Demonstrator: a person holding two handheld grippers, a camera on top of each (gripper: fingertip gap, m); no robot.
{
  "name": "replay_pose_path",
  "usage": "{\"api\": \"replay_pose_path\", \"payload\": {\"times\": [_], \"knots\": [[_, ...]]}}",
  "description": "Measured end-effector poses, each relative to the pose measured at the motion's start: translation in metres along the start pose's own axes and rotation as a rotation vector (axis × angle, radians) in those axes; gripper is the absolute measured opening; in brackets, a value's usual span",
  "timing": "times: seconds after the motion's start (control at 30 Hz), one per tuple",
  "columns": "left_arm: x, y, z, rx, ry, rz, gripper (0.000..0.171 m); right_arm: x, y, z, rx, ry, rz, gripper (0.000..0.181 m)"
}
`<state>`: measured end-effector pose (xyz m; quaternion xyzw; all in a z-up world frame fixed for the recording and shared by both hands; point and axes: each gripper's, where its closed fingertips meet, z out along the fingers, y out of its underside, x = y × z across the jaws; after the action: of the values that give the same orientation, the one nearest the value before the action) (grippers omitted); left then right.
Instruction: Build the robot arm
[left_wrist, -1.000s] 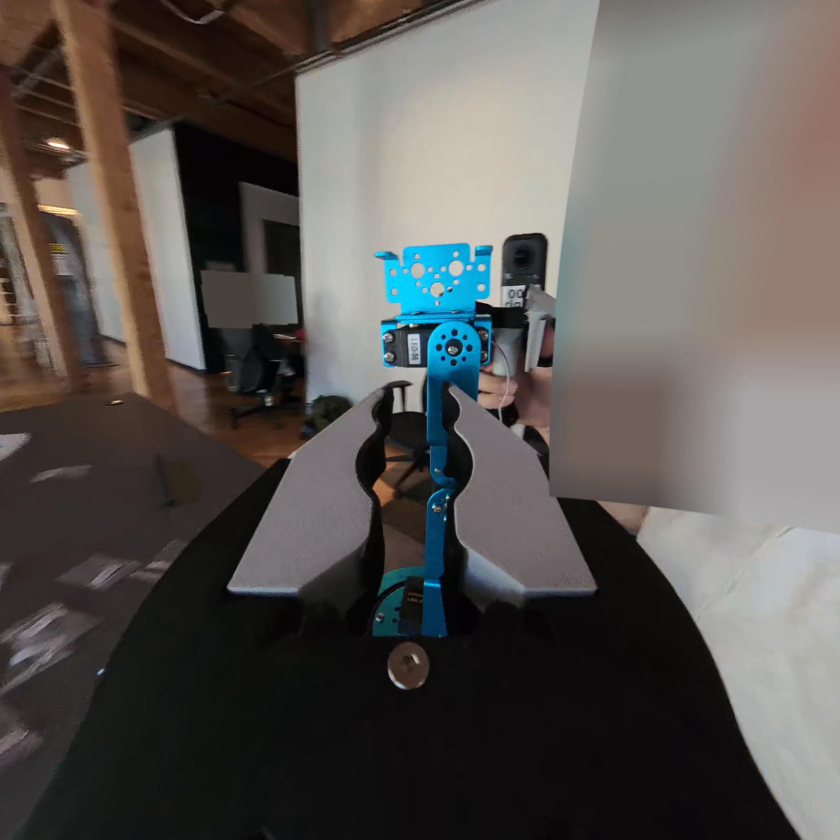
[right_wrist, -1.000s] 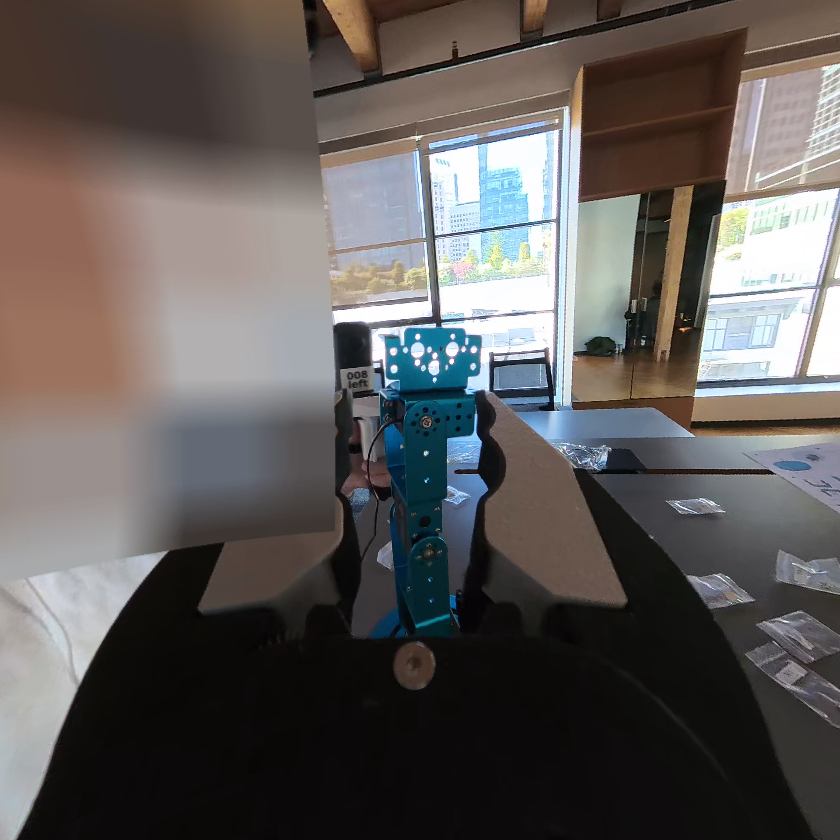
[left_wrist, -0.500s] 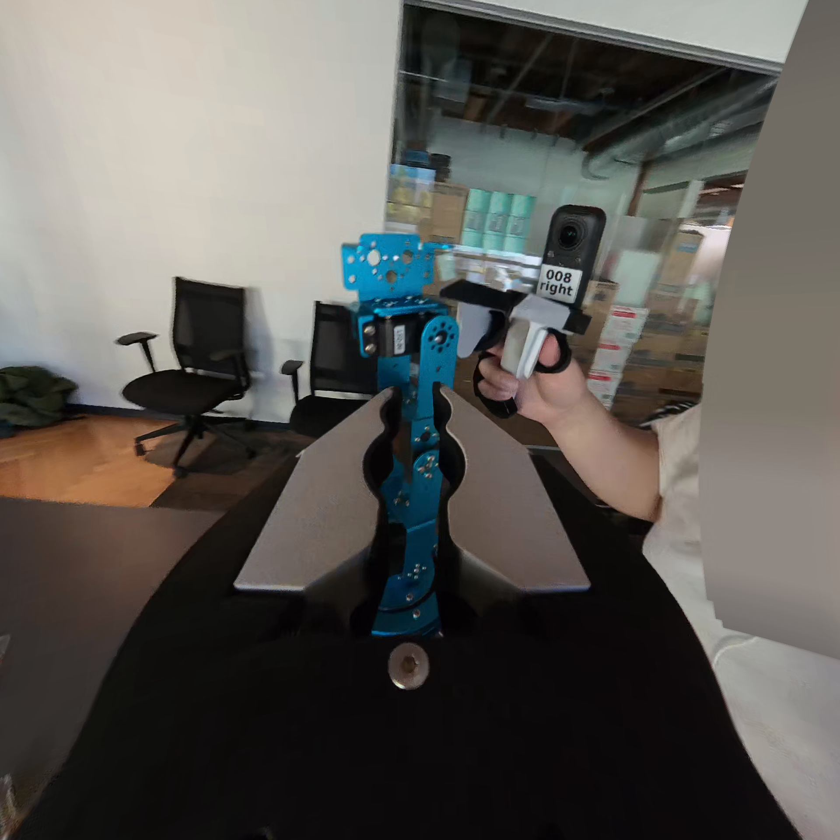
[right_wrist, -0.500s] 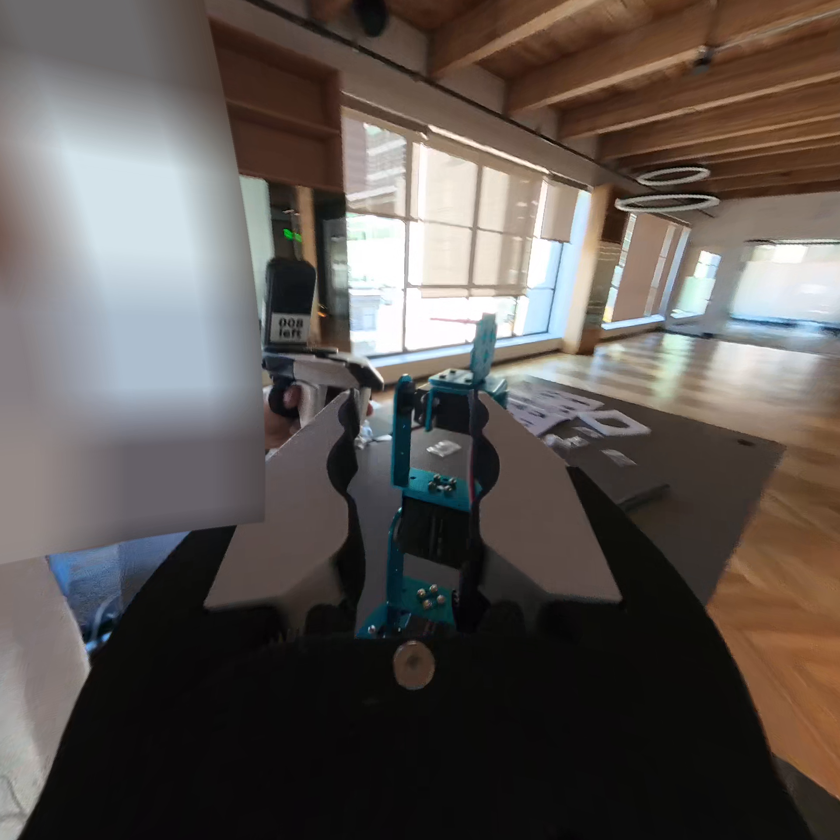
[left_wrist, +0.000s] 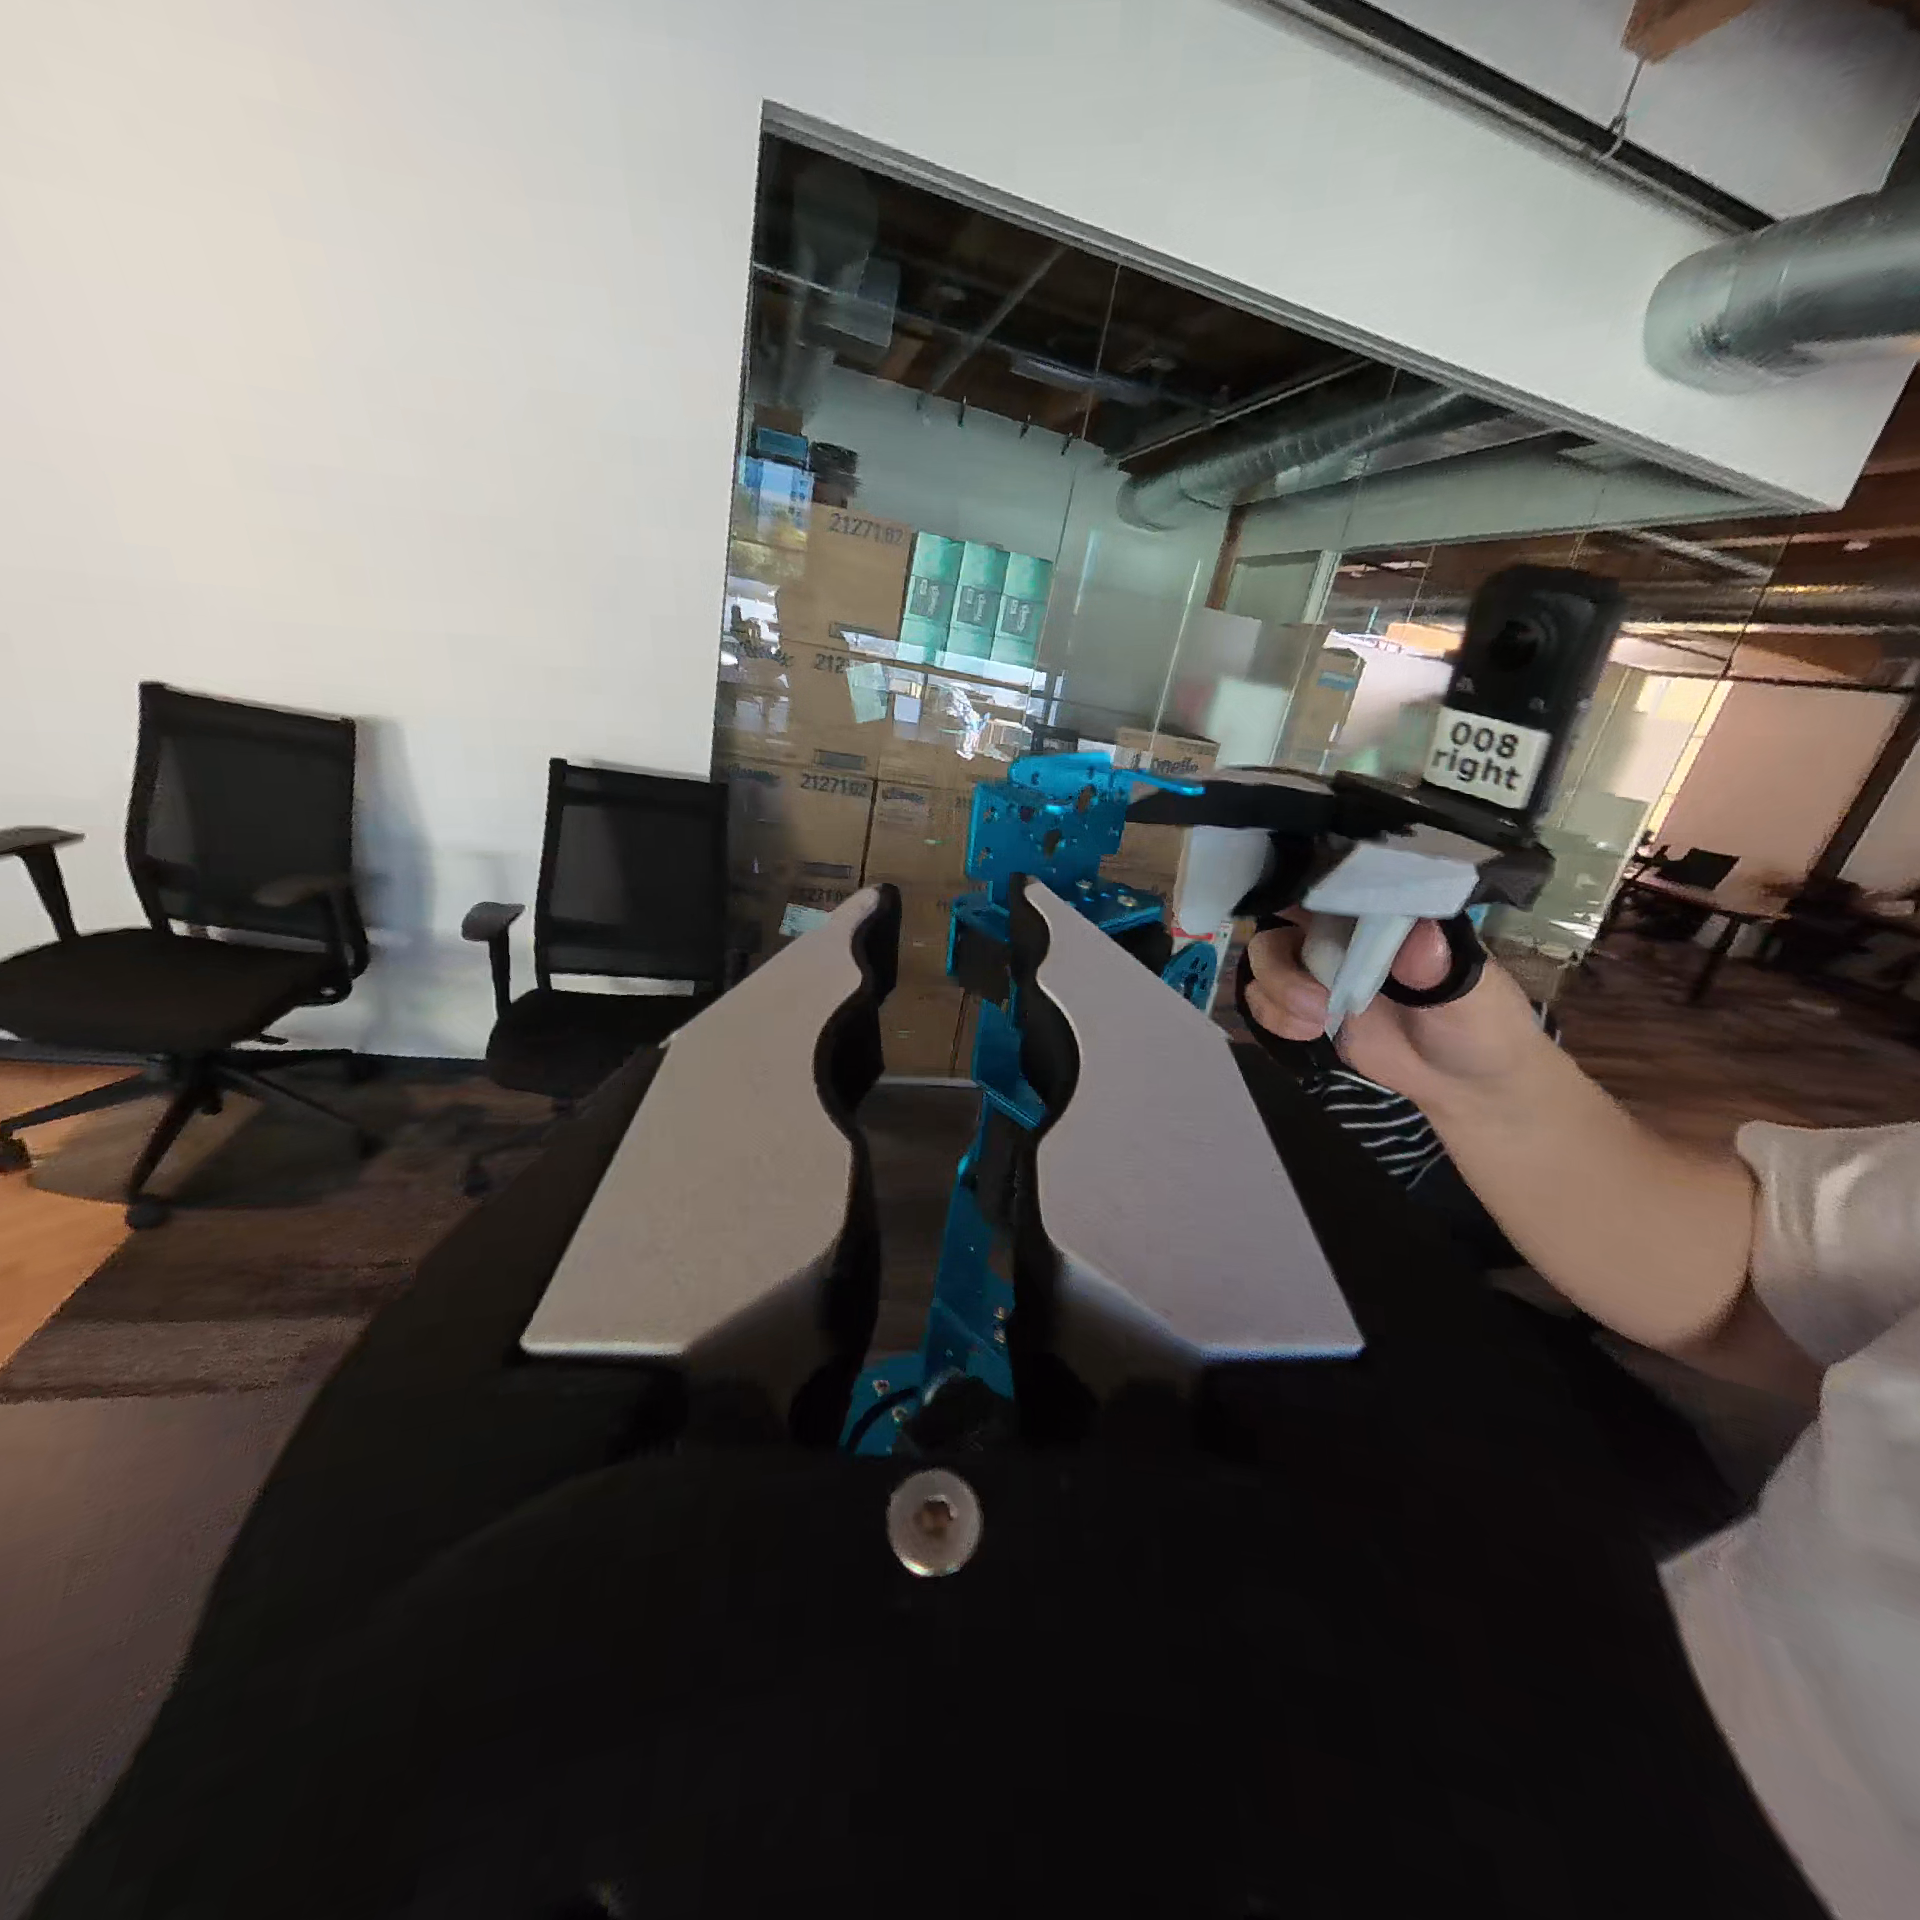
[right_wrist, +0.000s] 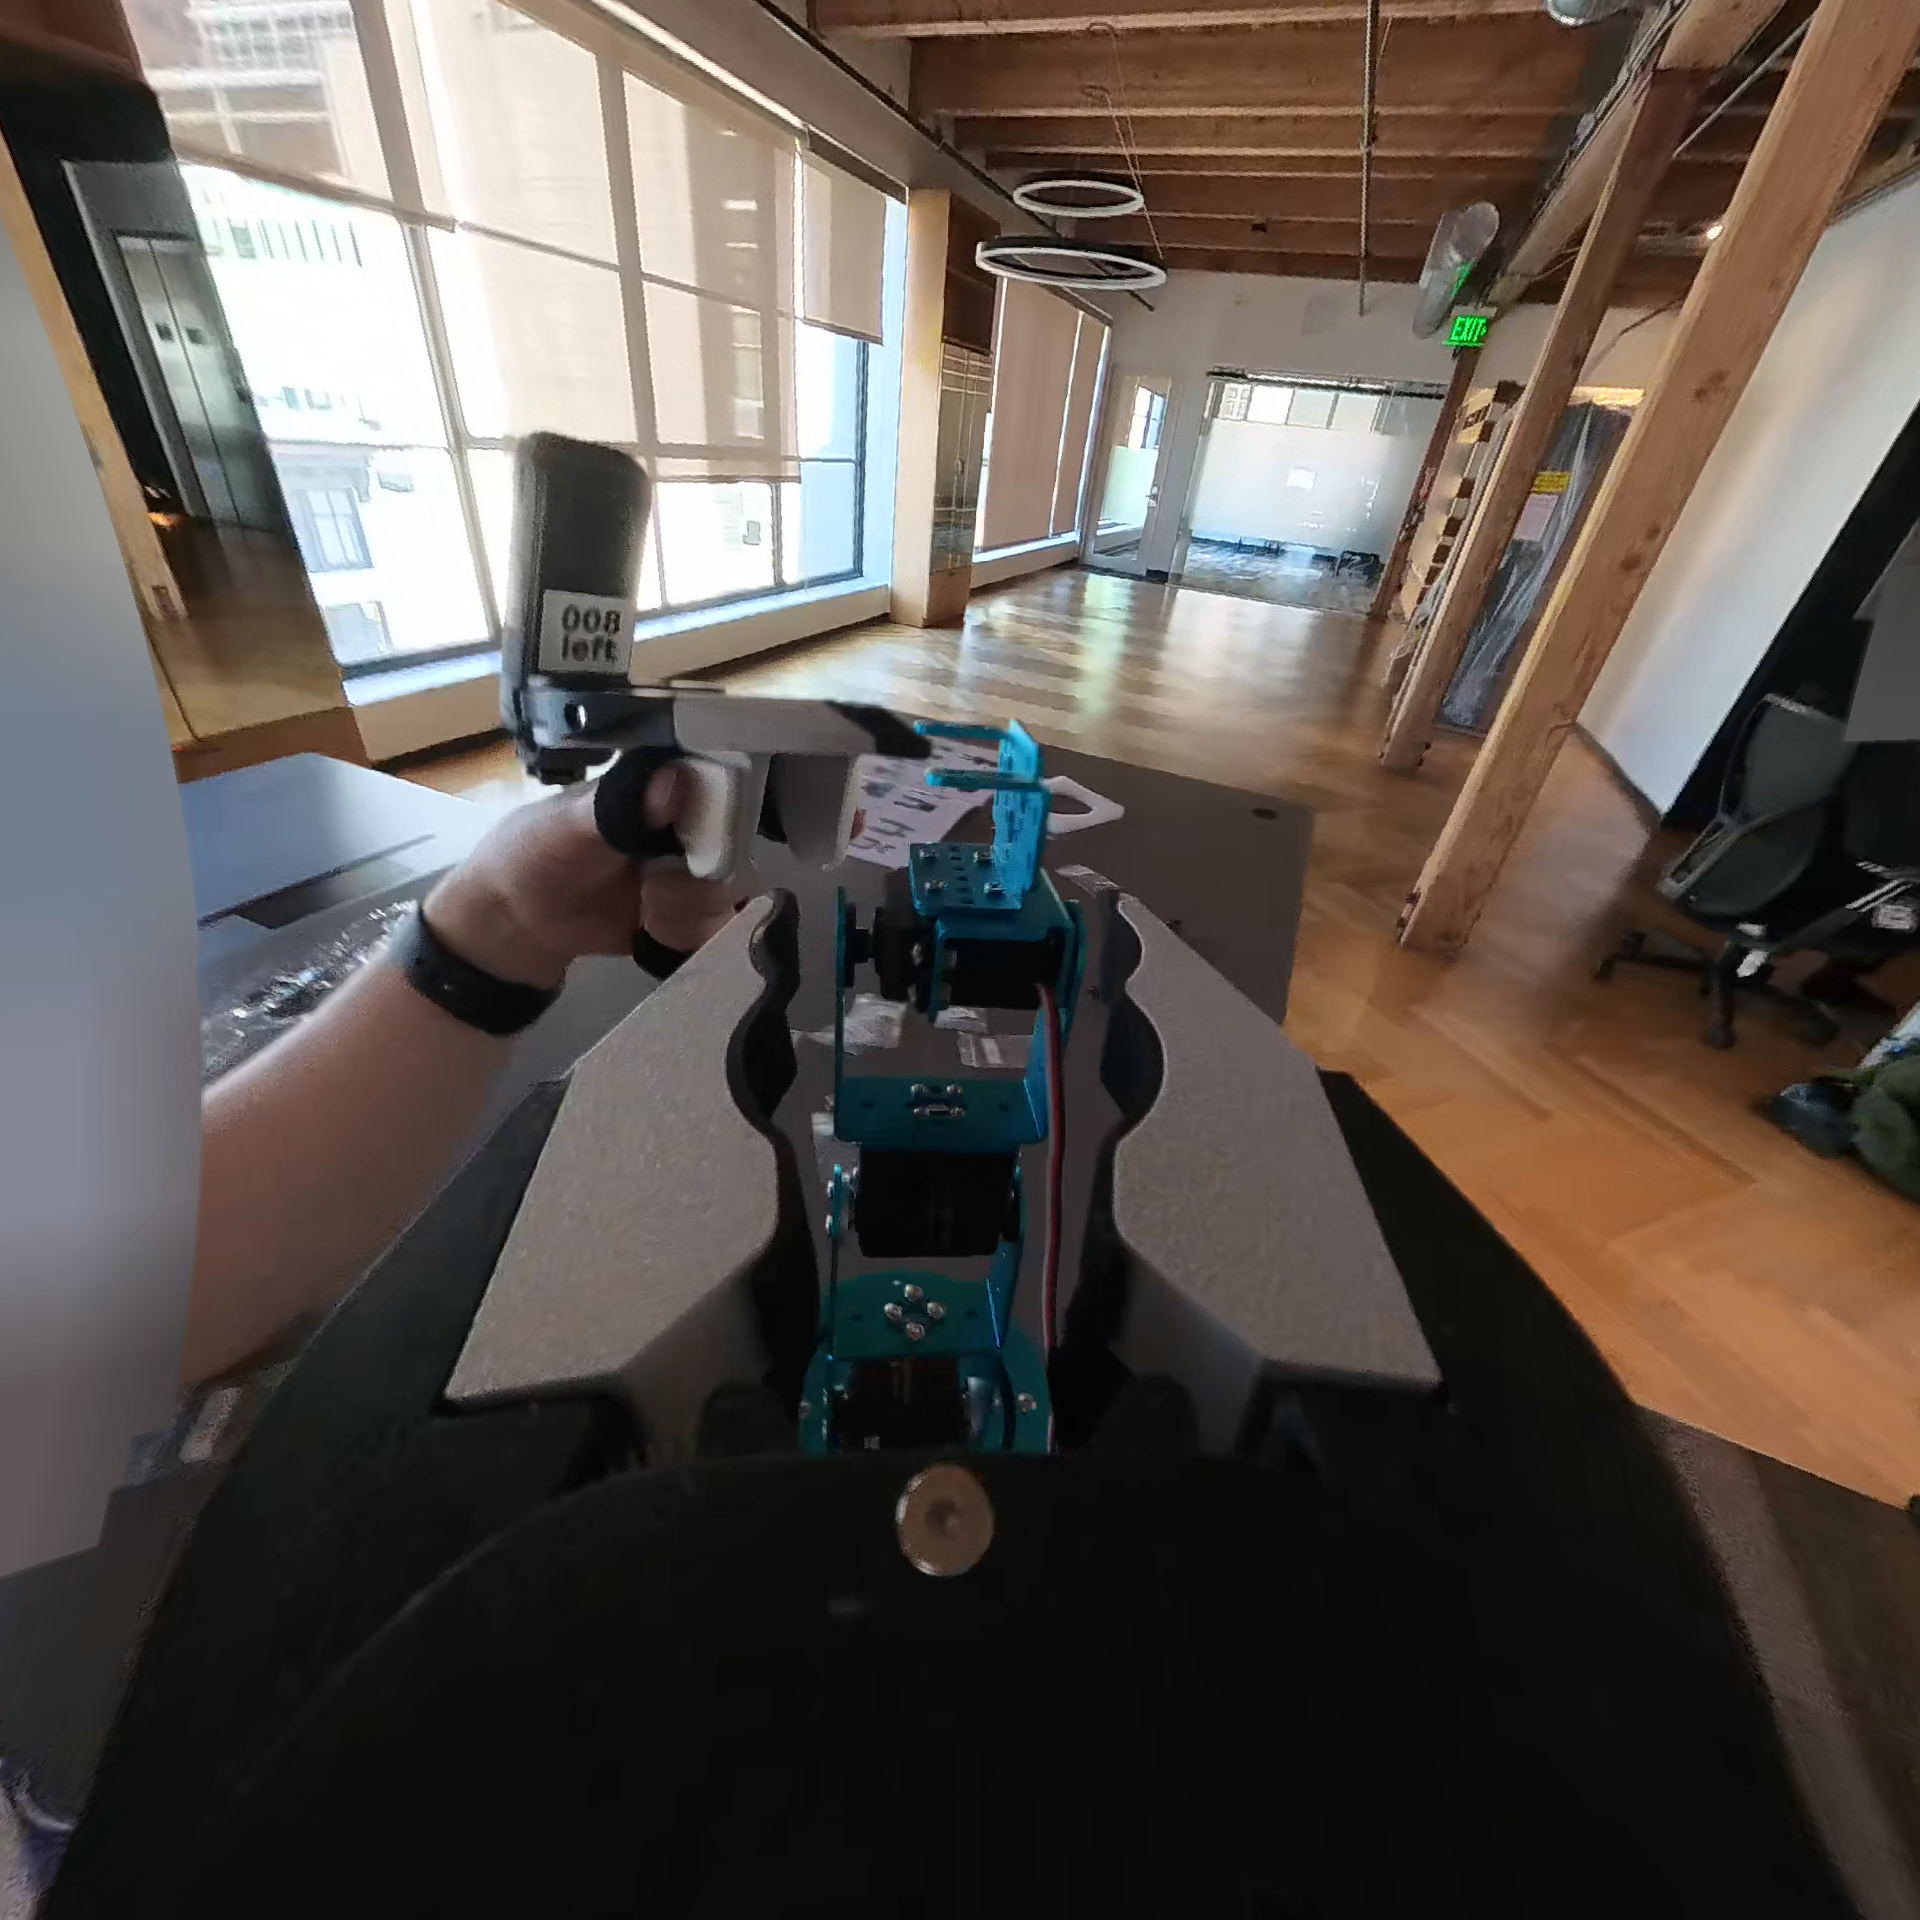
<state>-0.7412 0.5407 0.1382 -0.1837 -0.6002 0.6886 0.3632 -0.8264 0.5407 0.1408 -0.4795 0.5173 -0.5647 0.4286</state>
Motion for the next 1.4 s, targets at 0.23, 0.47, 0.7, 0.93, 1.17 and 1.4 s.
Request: {"api": "replay_pose_path", "payload": {"times": [0.23,0.47,0.7,0.93,1.17,1.4], "knots": [[0.007,0.014,0.002,-0.165,0.032,0.079,0.030,-0.017,0.023,0.000,-0.102,0.035,-0.209,0.058],[0.006,0.032,-0.002,-0.275,0.020,0.301,0.029,-0.017,0.030,0.000,-0.270,0.256,-0.957,0.060],[0.020,0.024,0.009,-0.200,0.194,0.019,0.034,-0.011,0.030,0.015,-0.345,0.273,-1.460,0.050],[0.028,0.033,0.016,-0.202,0.290,-0.084,0.030,-0.014,0.033,0.028,-0.263,0.259,-1.583,0.042],[0.024,0.035,0.020,-0.189,0.270,-0.079,0.018,-0.013,0.027,0.036,-0.171,0.238,-1.614,0.031],[0.024,0.034,0.023,-0.180,0.237,-0.031,0.016,-0.014,0.026,0.038,-0.123,0.162,-1.608,0.027]]}}
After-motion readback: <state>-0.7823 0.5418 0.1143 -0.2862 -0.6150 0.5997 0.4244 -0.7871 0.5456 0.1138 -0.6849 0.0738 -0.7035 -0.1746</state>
